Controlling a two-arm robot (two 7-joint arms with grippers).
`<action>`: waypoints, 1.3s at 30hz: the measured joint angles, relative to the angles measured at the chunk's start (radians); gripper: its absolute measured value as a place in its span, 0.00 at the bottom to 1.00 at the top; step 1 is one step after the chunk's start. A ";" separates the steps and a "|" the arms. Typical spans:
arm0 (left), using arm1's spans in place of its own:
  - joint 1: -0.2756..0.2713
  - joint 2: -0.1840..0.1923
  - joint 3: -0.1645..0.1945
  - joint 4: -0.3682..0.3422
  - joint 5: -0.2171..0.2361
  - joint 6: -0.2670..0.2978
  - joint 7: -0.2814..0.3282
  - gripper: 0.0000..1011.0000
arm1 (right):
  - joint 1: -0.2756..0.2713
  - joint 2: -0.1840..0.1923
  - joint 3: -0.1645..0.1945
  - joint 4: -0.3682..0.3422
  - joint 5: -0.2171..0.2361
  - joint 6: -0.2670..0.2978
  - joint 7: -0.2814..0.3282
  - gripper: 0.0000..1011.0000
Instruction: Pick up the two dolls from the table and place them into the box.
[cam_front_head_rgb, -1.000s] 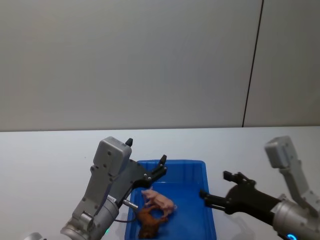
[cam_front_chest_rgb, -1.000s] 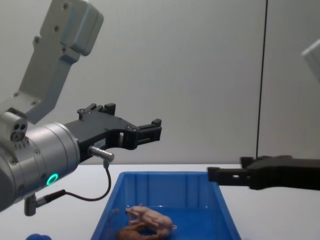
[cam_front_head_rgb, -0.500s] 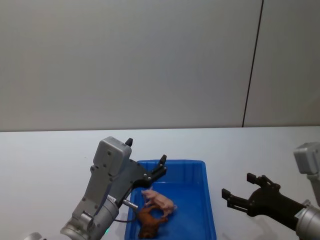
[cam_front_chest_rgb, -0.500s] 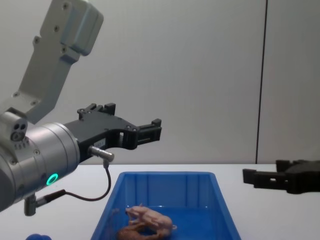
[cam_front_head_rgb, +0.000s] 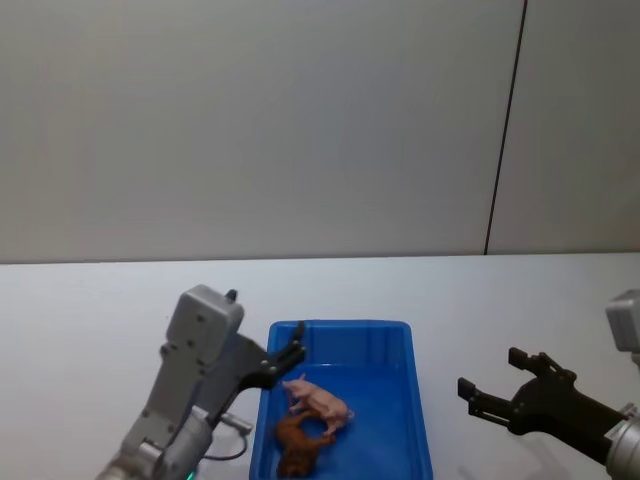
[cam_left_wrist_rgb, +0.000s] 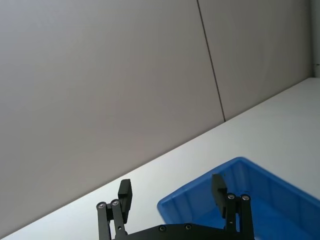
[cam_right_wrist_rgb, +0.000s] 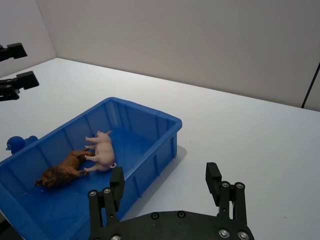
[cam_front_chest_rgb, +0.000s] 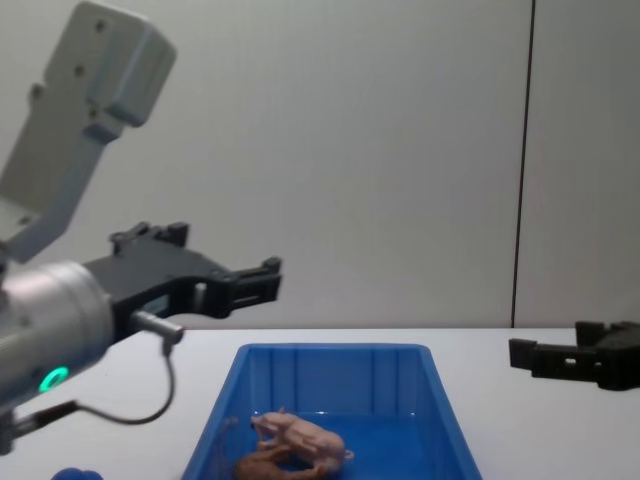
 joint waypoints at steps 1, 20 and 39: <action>0.006 0.005 -0.002 -0.005 -0.002 0.005 0.007 0.99 | -0.001 0.001 0.000 0.000 0.001 0.000 0.000 0.99; 0.145 0.121 -0.045 -0.066 -0.087 0.044 0.122 0.99 | -0.008 0.008 0.005 -0.003 0.007 -0.006 -0.005 0.99; 0.183 0.133 -0.059 0.032 -0.143 -0.010 0.063 0.99 | -0.009 0.010 0.006 -0.003 0.009 -0.008 -0.006 0.99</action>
